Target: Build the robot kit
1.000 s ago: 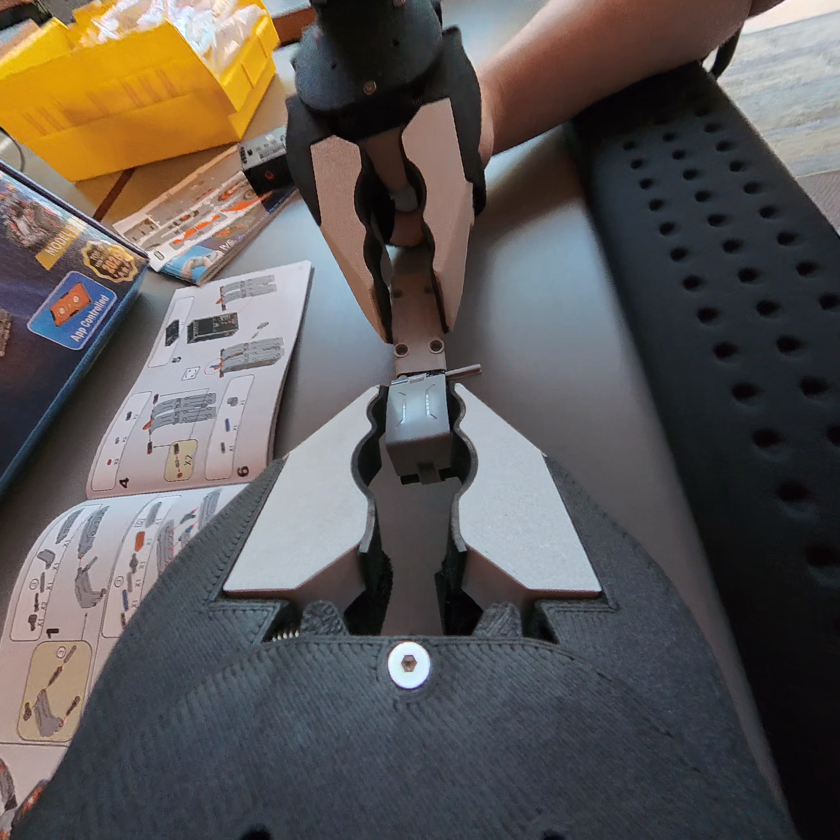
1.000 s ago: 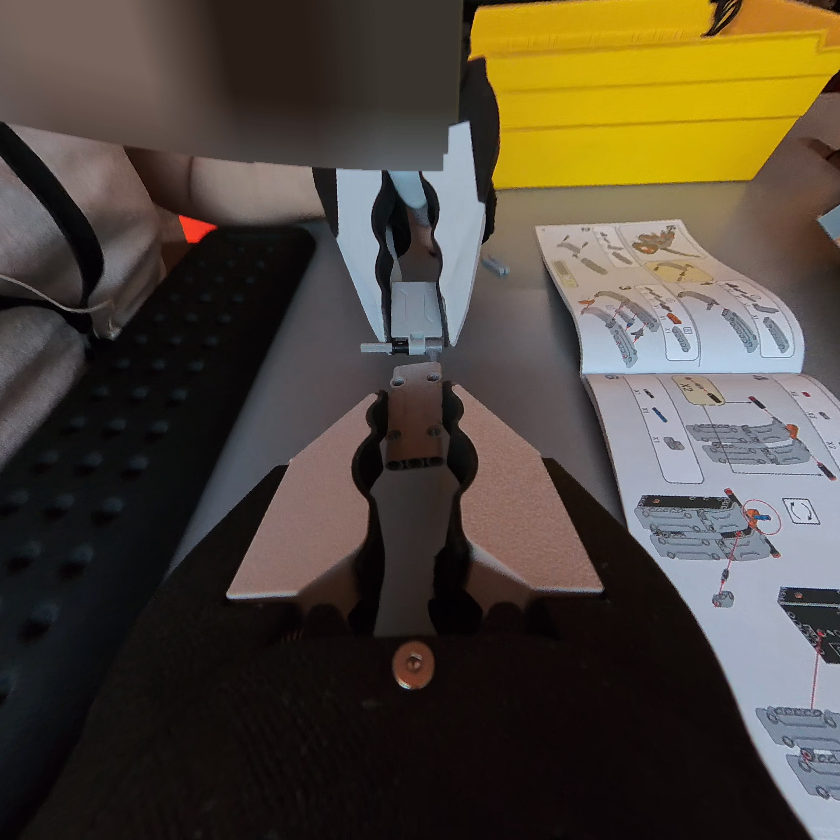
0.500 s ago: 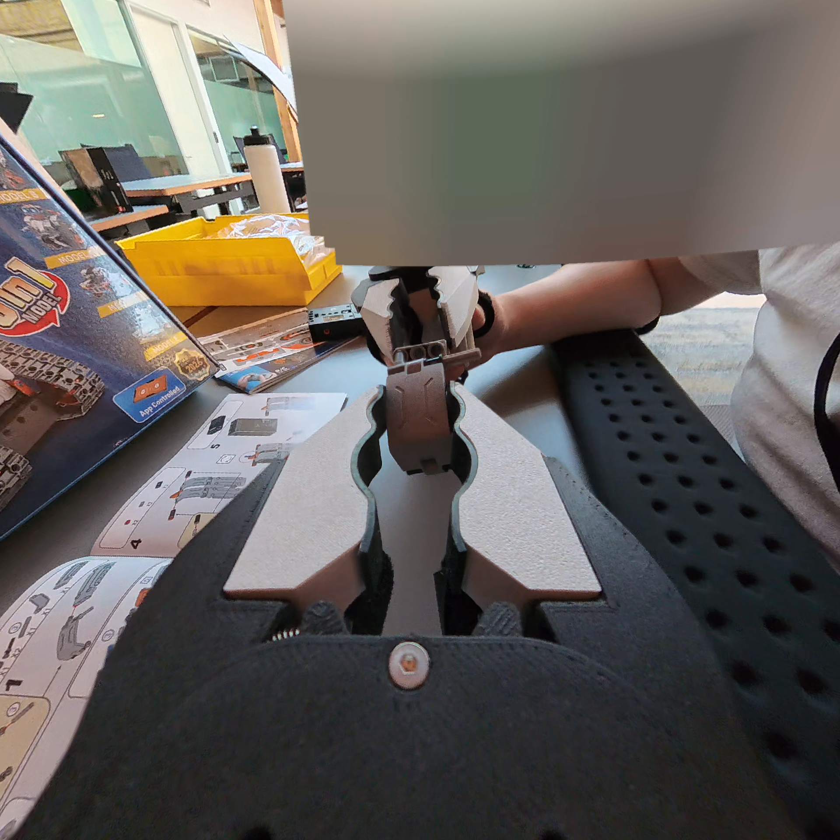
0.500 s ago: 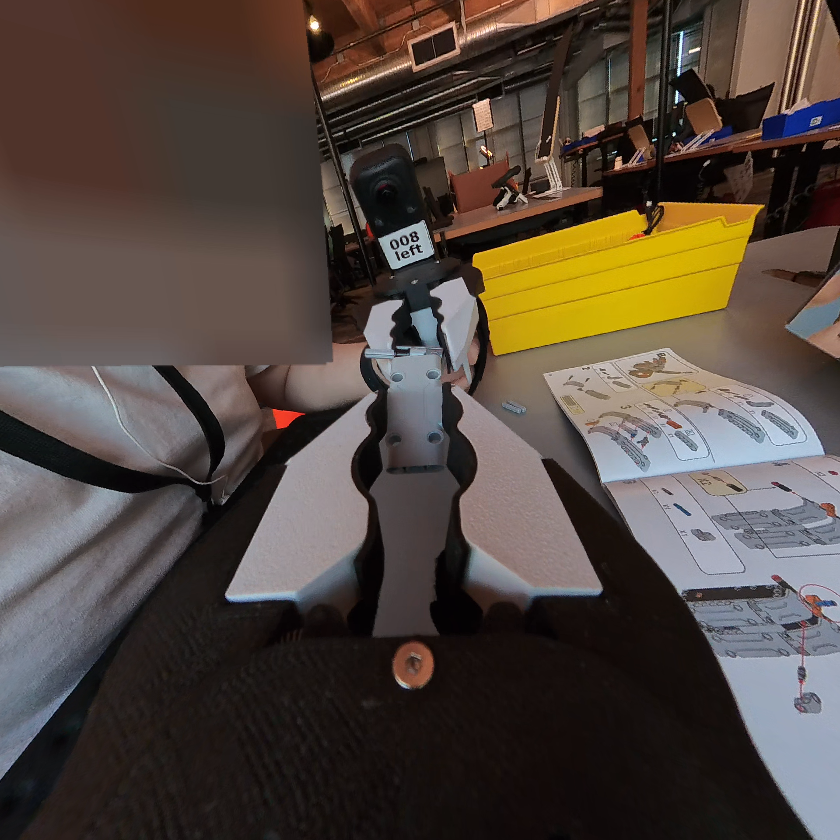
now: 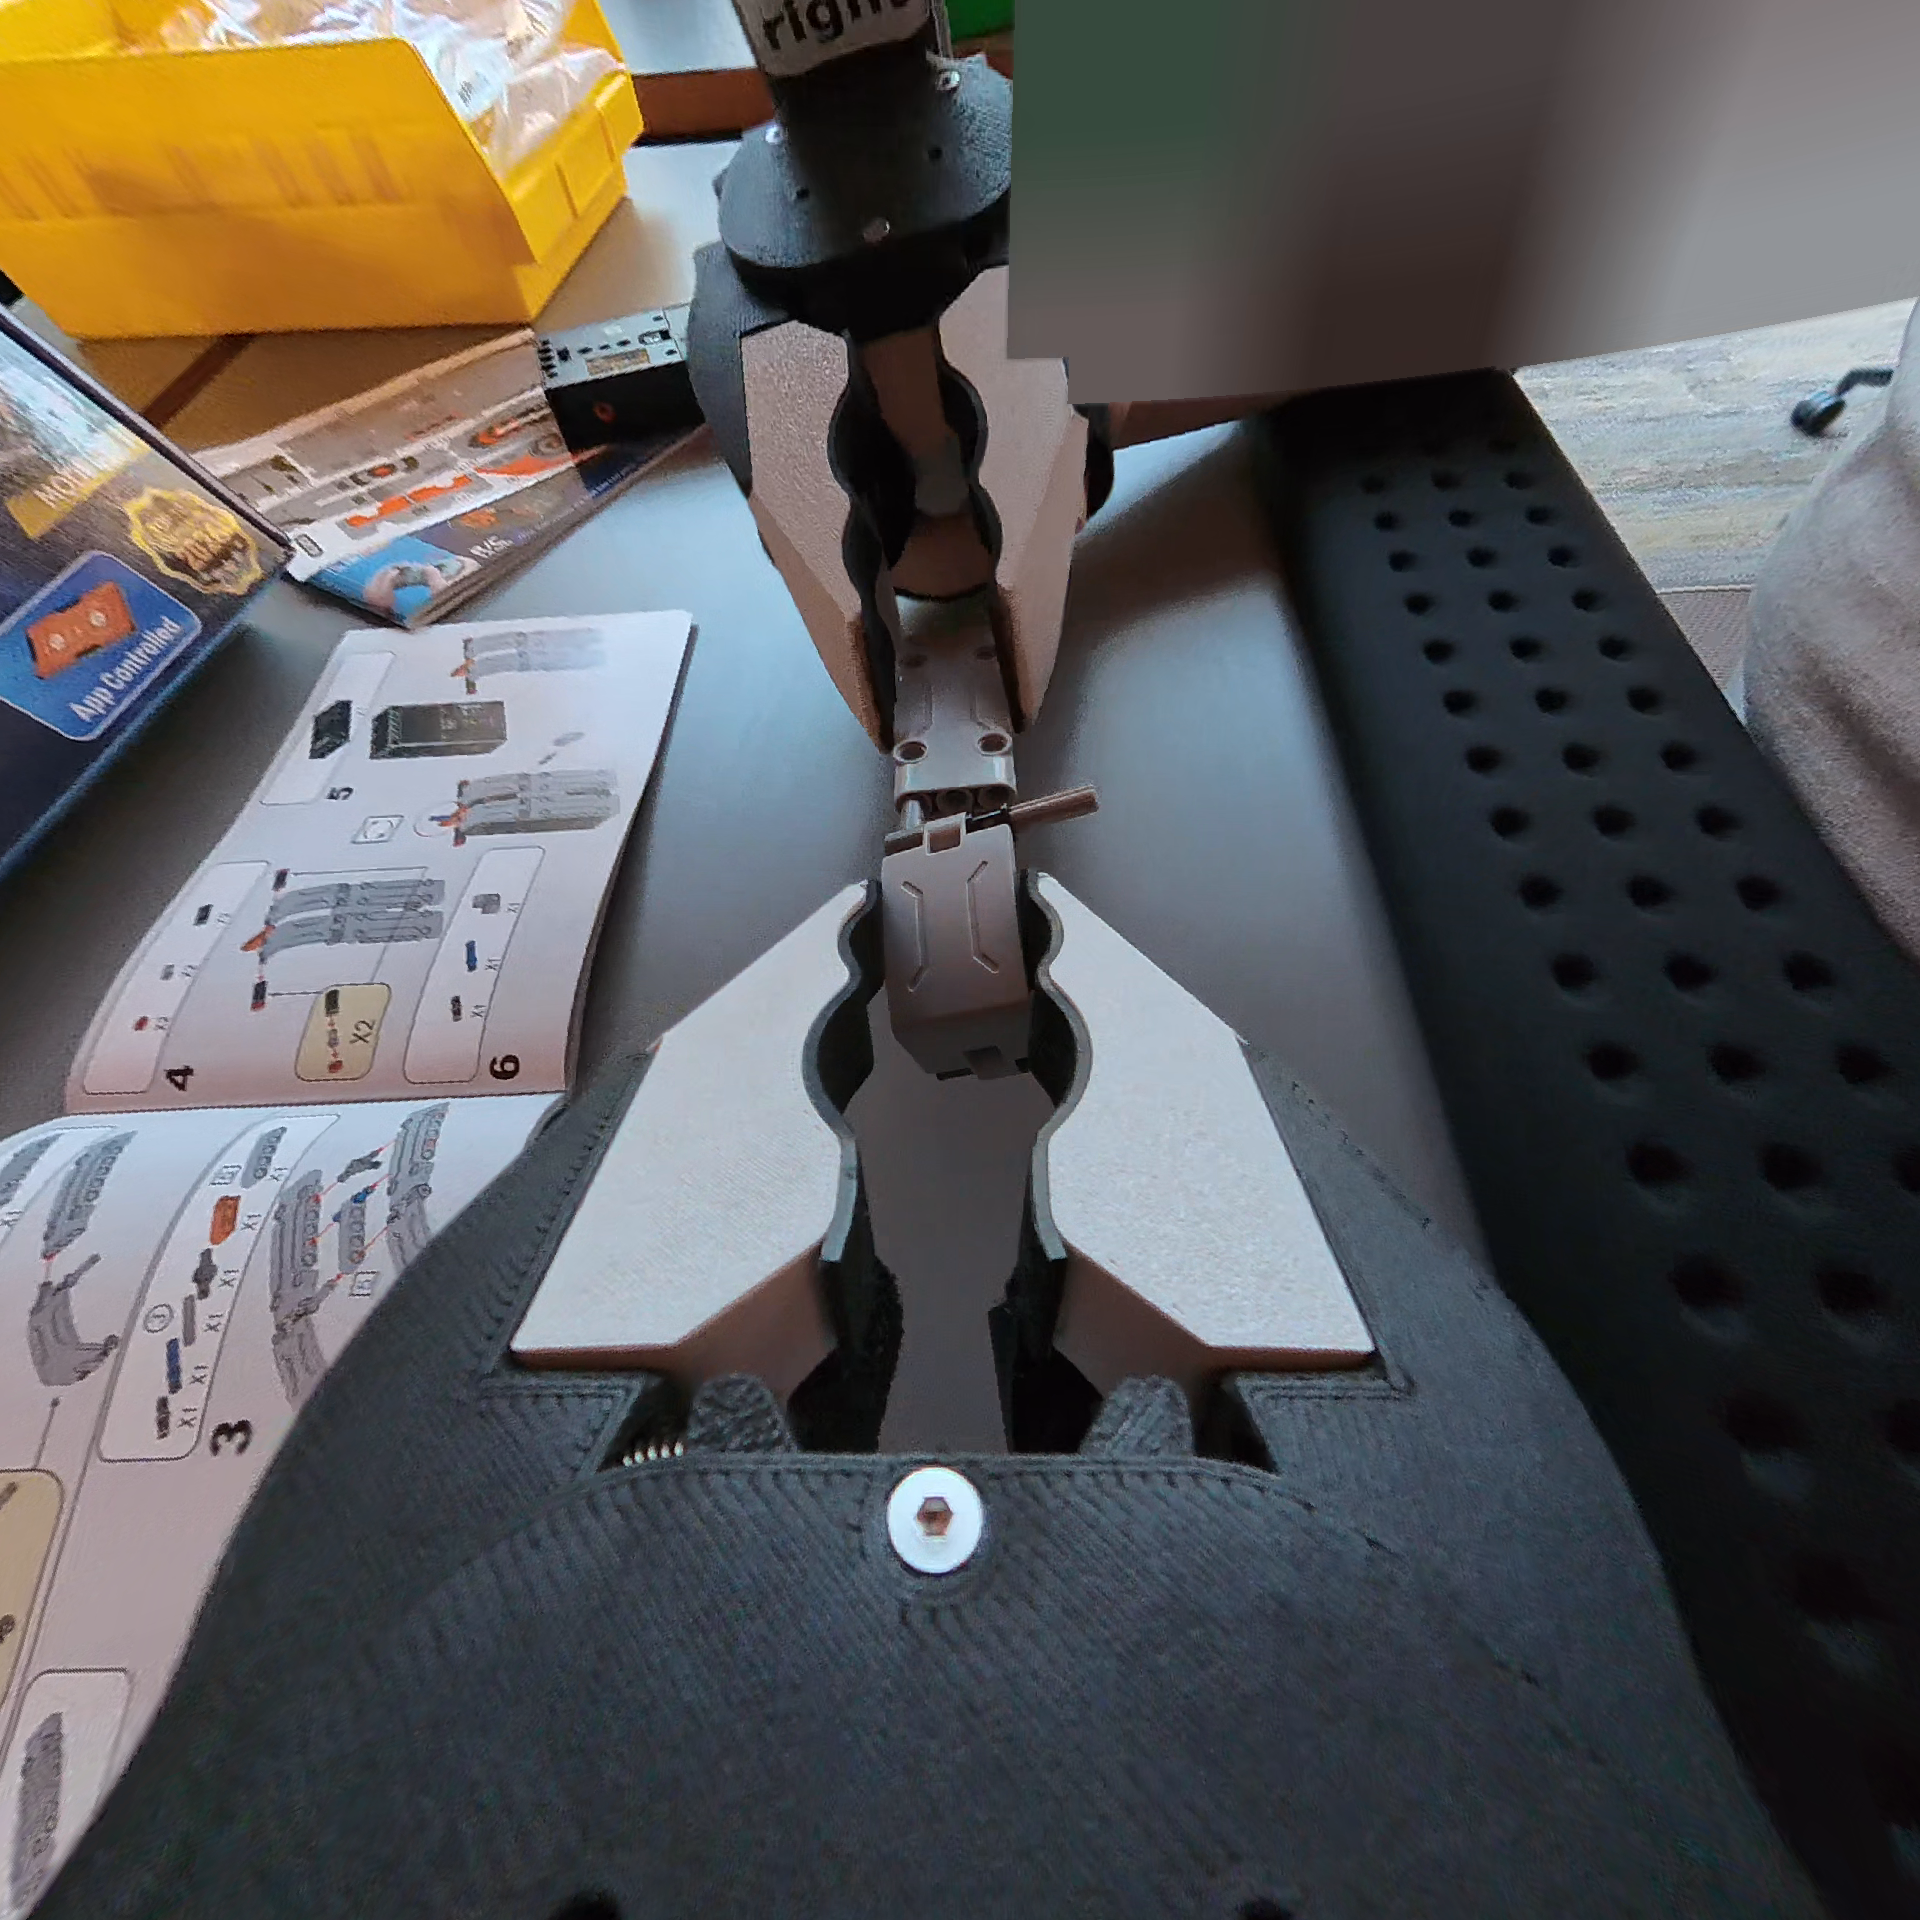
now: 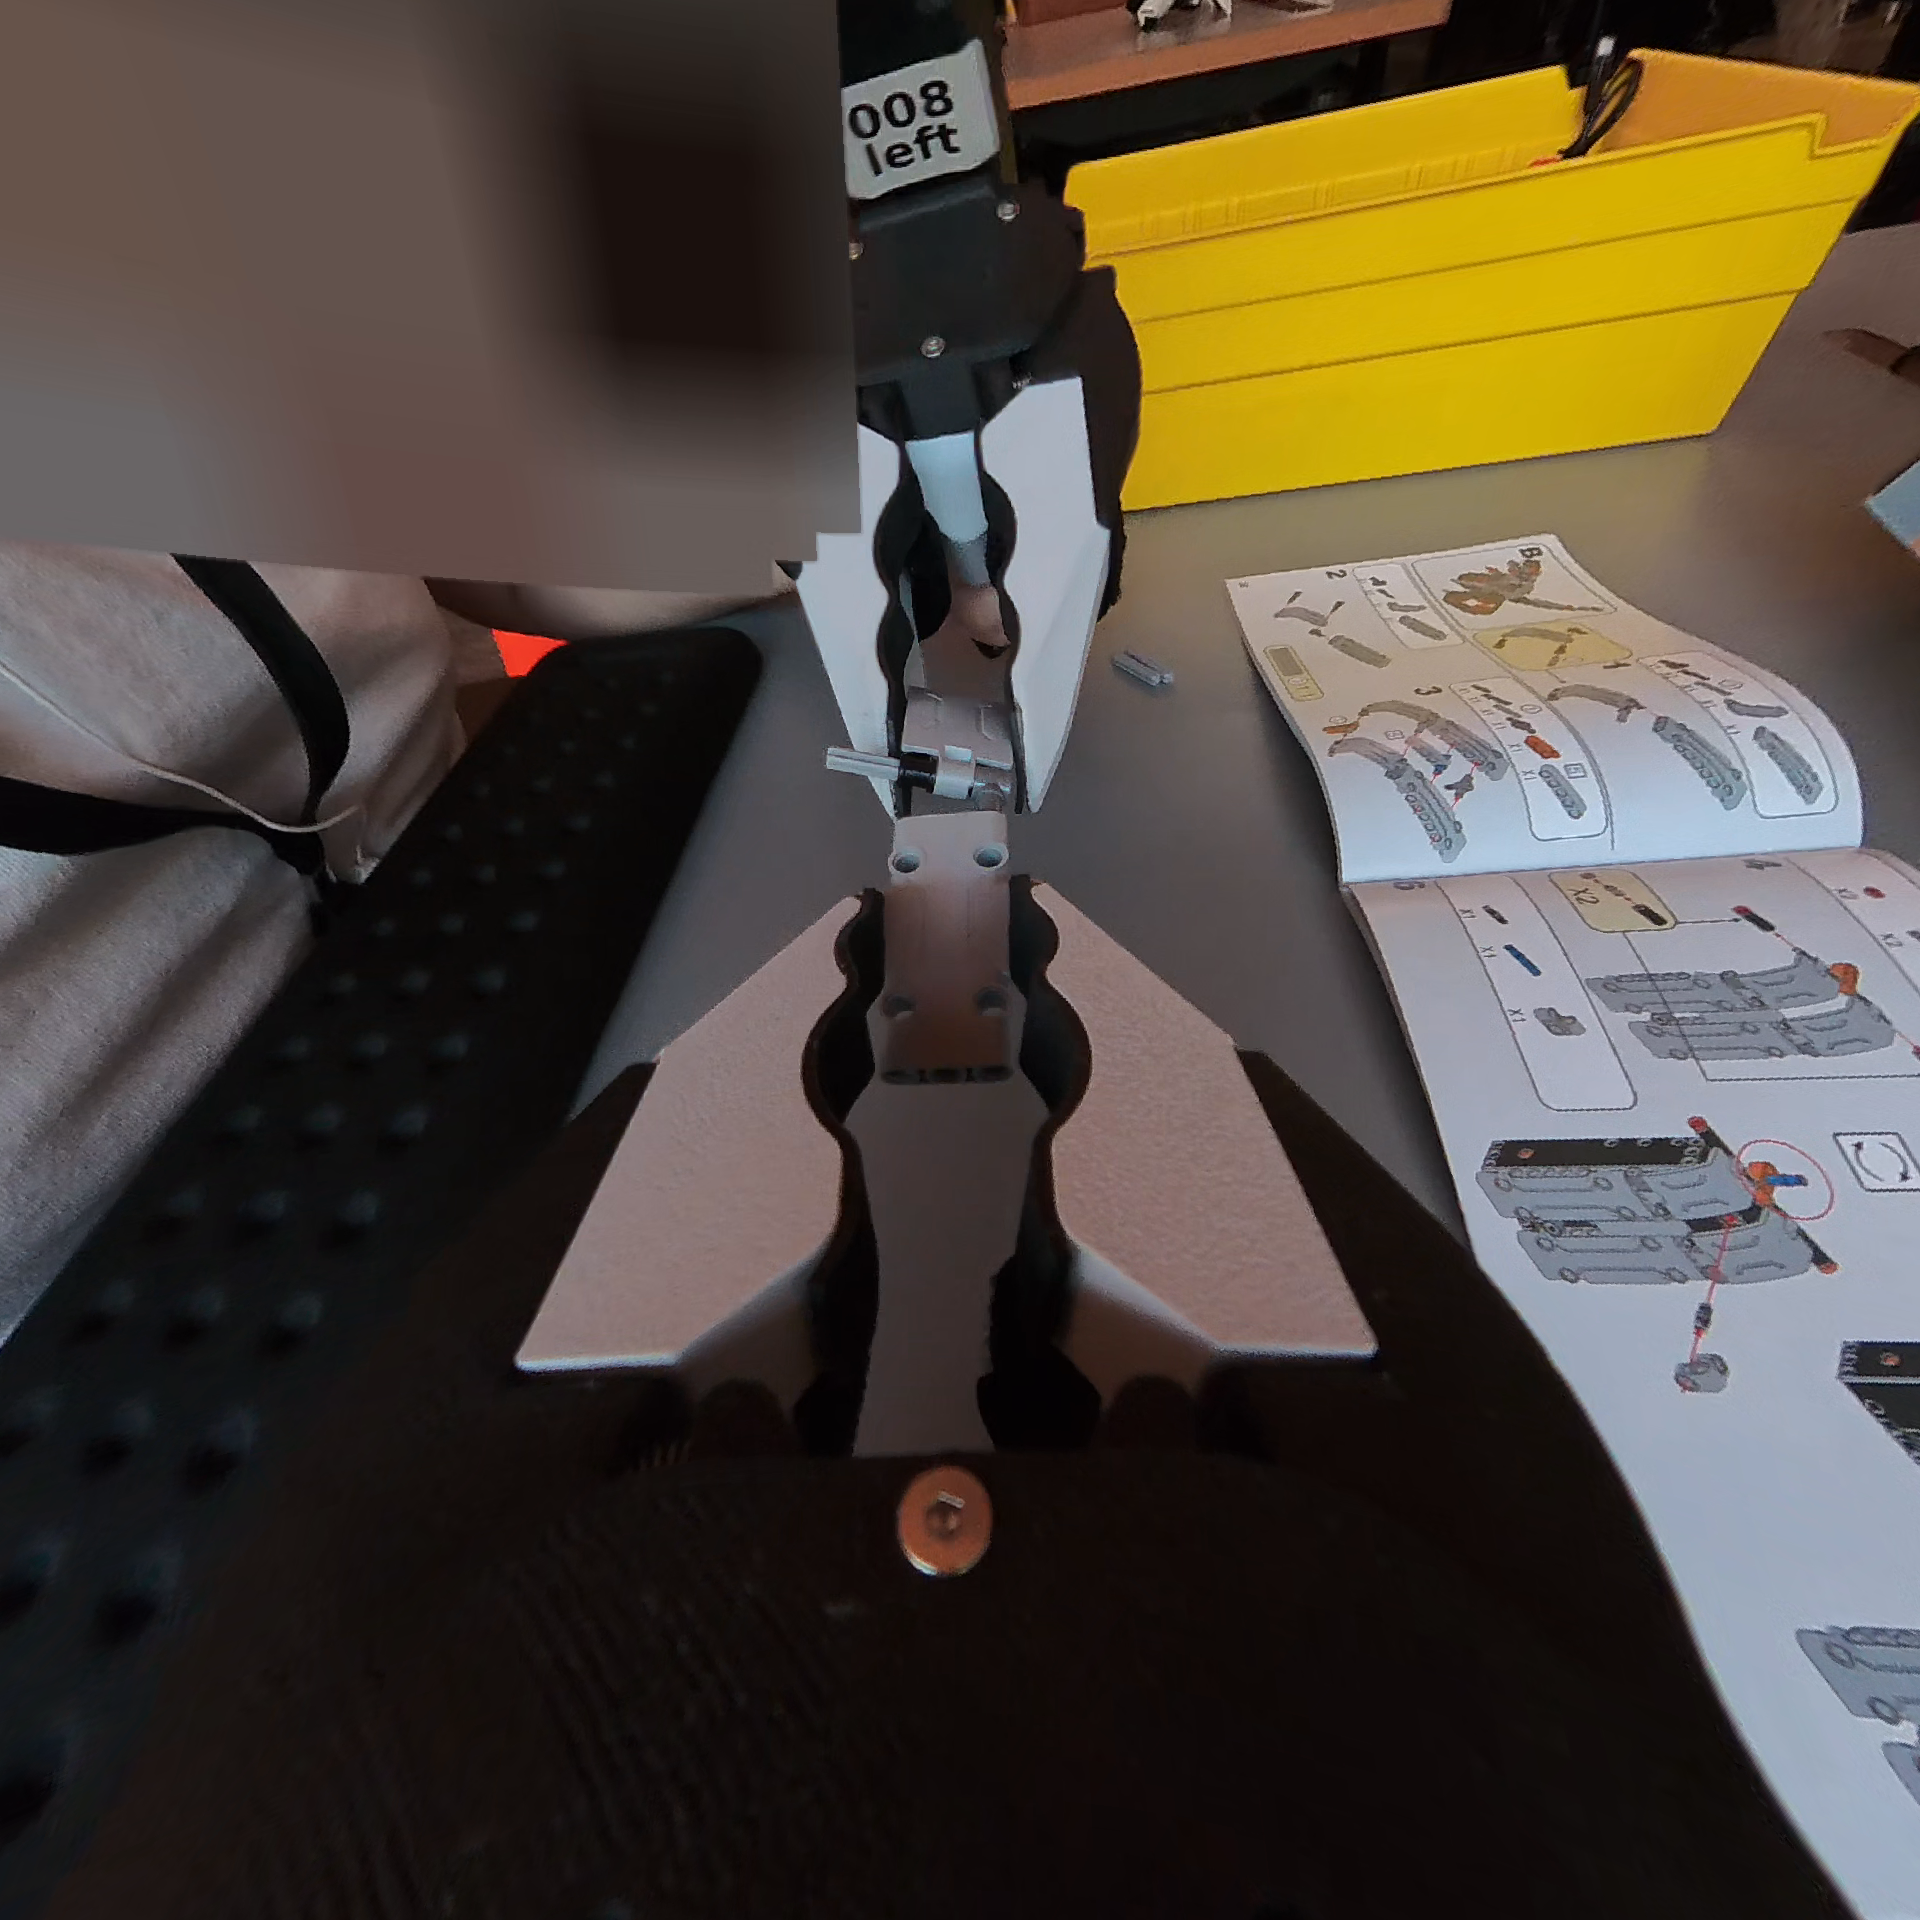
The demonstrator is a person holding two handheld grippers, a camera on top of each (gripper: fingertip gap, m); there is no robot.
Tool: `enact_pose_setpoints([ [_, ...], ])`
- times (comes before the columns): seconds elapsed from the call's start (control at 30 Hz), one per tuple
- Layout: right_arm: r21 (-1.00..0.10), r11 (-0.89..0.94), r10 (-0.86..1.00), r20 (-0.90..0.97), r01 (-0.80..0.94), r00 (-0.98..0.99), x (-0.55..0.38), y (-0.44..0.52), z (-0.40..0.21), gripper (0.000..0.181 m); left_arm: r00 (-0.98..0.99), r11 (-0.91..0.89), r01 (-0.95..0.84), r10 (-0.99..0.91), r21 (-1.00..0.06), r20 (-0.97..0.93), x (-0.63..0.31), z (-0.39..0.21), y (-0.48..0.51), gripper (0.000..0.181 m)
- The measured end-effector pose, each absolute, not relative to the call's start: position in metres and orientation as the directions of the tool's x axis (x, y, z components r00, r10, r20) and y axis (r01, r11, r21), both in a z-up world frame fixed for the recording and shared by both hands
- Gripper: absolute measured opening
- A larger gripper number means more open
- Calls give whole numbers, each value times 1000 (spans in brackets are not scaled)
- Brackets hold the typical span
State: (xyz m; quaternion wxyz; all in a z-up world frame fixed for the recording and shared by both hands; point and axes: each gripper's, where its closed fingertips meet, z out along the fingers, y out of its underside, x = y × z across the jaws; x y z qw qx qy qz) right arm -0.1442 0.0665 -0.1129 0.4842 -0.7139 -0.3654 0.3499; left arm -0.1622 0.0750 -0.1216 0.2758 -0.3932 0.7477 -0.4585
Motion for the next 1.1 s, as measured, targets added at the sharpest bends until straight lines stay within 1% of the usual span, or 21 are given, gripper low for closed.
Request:
enact_pose_setpoints([
  [0.1, -956, -206, 861, -75, 210, 502, -145, 67, -108, 23, -546, 190, -339, -837, -921, 28, -163, -115, 74, 24],
  [0.2, -946, -162, 854, 7, 279, 520, -145, 68, -111, 22, -540, 208, -355, -842, -911, 18, -163, -119, 75, 24],
  [0.3, -947, -110, 841, 73, 302, 536, -145, 69, -106, 22, -533, 161, -363, -844, -918, 62, -163, -116, 76, 24],
  [0.43, -919, -47, 824, 186, 391, 535, -146, 69, -108, 22, -534, 145, -405, -839, -903, 105, -164, -122, 76, 23],
  [0.47, -923, -26, 831, 194, 385, 521, -150, 67, -105, 22, -542, 145, -414, -832, -899, 116, -164, -124, 73, 17],
  [0.5, -918, -19, 838, 202, 396, 508, -156, 66, -106, 22, -582, 138, -395, -802, -908, 132, -165, -122, 63, 0],
  [0.53, -872, -27, 829, 253, 488, 498, -153, 69, -118, 22, -602, 138, -403, -784, -905, 149, -165, -125, 55, 0],
  [0.57, -829, -35, 805, 308, 558, 507, -146, 74, -128, 22, -595, 182, -420, -795, -889, 118, -164, -134, 57, 0],
  [0.6, -828, -54, 804, 296, 559, 516, -142, 75, -130, 22, -589, 205, -424, -802, -882, 97, -164, -139, 60, 1],
  [0.67, -893, -95, 825, 177, 440, 537, -141, 71, -118, 22, -570, 197, -412, -818, -890, 83, -162, -136, 66, 1],
  [0.7, -905, -97, 825, 160, 414, 542, -138, 71, -113, 22, -548, 203, -419, -834, -885, 68, -161, -138, 72, 1],
  [0.8, -922, -161, 819, 74, 352, 568, -133, 74, -113, 23, -508, 237, -402, -861, -885, 0, -156, -137, 80, 1],
  [0.87, -902, -268, 819, -29, 337, 573, -131, 75, -126, 23, -490, 293, -378, -868, -878, -79, -154, -137, 82, 1],
  [0.9, -881, -310, 811, -49, 358, 582, -130, 75, -135, 23, -471, 332, -374, -872, -866, -132, -152, -138, 85, 1],
  [0.97, -866, -329, 813, -56, 377, 580, -133, 74, -142, 23, -441, 408, -364, -867, -837, -231, -149, -140, 89, 0],
  [1.1, -888, -320, 801, -67, 331, 595, -141, 77, -127, 23, -319, 541, -359, -837, -761, -444, -142, -138, 106, 0],
])
